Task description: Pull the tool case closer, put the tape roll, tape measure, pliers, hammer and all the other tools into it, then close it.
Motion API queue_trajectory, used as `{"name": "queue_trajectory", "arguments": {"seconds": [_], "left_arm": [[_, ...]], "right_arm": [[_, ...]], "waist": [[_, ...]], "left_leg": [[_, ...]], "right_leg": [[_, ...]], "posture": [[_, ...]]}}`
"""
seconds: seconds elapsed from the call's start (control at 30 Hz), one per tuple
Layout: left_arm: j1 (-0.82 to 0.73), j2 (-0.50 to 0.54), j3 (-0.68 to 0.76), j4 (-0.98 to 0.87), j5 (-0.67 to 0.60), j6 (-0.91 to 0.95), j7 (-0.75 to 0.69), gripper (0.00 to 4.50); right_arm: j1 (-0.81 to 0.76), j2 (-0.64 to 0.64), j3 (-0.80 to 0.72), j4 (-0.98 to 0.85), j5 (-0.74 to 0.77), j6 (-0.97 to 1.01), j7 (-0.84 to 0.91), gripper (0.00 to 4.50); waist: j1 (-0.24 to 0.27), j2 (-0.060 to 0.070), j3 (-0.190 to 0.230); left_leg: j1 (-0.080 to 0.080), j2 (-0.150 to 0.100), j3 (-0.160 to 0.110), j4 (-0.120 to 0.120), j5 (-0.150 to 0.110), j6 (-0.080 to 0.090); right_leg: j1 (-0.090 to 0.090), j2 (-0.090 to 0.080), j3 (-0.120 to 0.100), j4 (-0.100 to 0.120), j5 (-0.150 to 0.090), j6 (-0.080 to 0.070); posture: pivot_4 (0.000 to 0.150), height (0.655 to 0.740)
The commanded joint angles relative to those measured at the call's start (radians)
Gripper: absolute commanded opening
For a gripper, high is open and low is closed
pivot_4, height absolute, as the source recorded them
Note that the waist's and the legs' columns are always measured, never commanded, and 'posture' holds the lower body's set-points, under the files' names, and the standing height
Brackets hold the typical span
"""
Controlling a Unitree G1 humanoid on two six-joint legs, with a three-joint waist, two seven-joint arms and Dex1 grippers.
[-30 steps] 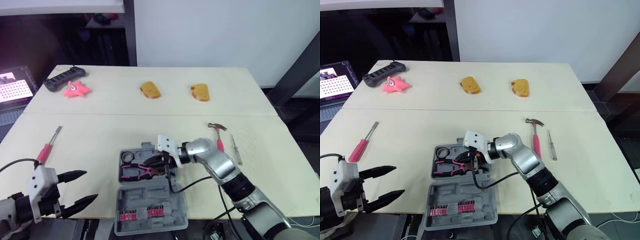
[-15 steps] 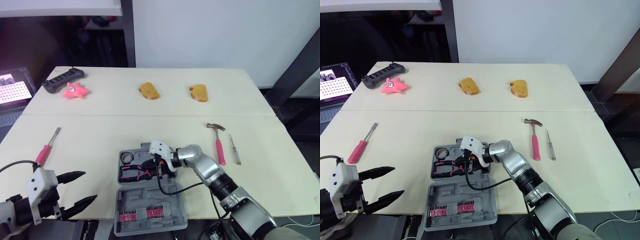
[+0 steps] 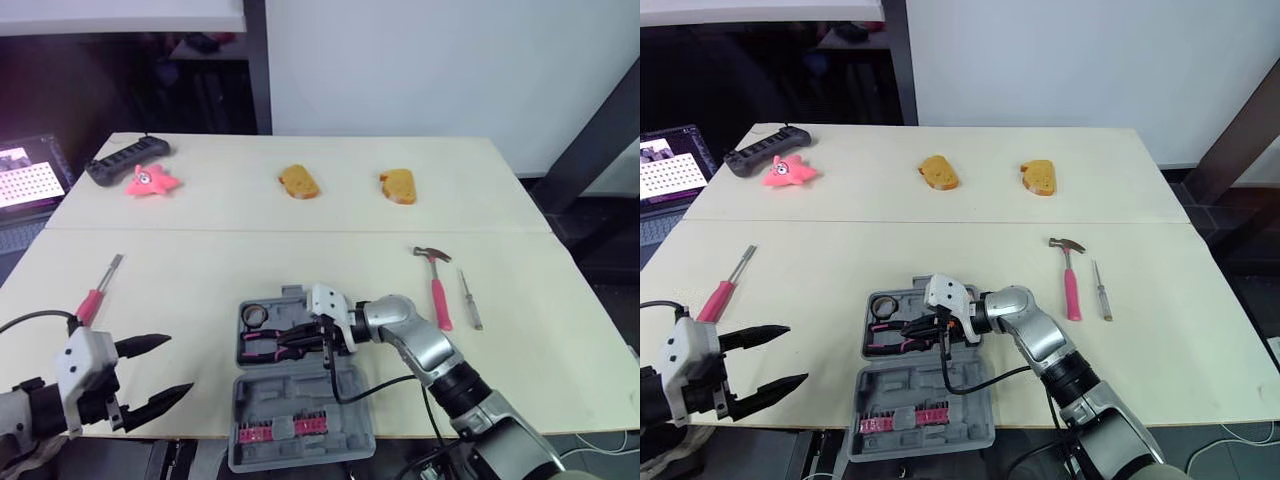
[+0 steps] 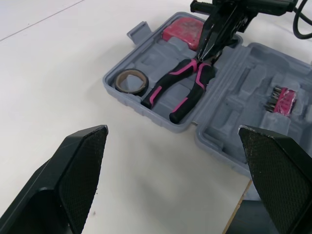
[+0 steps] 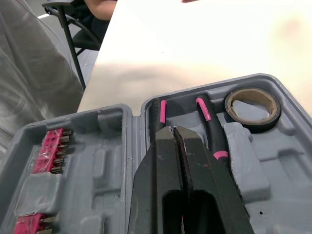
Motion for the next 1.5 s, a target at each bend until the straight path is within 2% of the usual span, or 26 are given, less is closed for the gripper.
{"name": "queue_trajectory", "arguments": {"seconds": [0.03,0.4,0.8,1.03,1.5], "left_arm": [[-0.010,0.011,-0.007,0.009,0.003,-0.018,-0.009,4.50],[-0.005,0.038,-0.020,0.023,0.035,0.013,0.010,4.50],[-0.015,0.034,-0.058,0.030,0.136,-0.002,0.092,4.50],[-0.035,0.039,-0.076,0.051,0.151,-0.026,0.082,4.50],[-0.070,0.074,-0.111,0.094,0.163,-0.049,0.043,4.50]], "right_arm": [[0.005,-0.007,0.003,0.005,-0.013,-0.007,-0.002,0.05],[-0.002,-0.006,0.094,0.125,-0.132,0.036,-0.033,0.05],[-0.019,-0.025,0.166,0.182,-0.221,0.080,-0.046,0.05],[-0.037,-0.029,0.174,0.184,-0.229,0.082,-0.039,0.05],[-0.044,-0.048,0.242,0.263,-0.298,0.073,-0.043,0.05]], "waist": [[0.000,0.000,0.000],[-0.002,0.000,0.000],[-0.003,0.000,-0.007],[-0.003,0.000,-0.008],[-0.001,0.004,-0.017]], "left_leg": [[0.000,0.000,0.000,0.000,0.000,0.000],[0.001,0.000,0.000,0.000,0.000,0.000],[0.006,0.000,0.000,-0.001,0.000,0.000],[0.018,0.000,0.000,-0.004,-0.001,0.000],[0.022,0.000,0.000,-0.005,-0.001,0.001]], "right_leg": [[0.000,0.000,0.000,0.000,0.000,0.000],[0.000,0.000,0.000,0.000,0.000,0.000],[0.003,0.000,0.000,0.000,-0.001,-0.001],[0.013,0.000,0.000,-0.003,-0.003,-0.005],[0.018,-0.001,0.000,-0.005,-0.005,-0.005]], "posture": [[0.150,0.7150],[0.150,0.7150],[0.150,0.7150],[0.150,0.7150],[0.150,0.7150]]}}
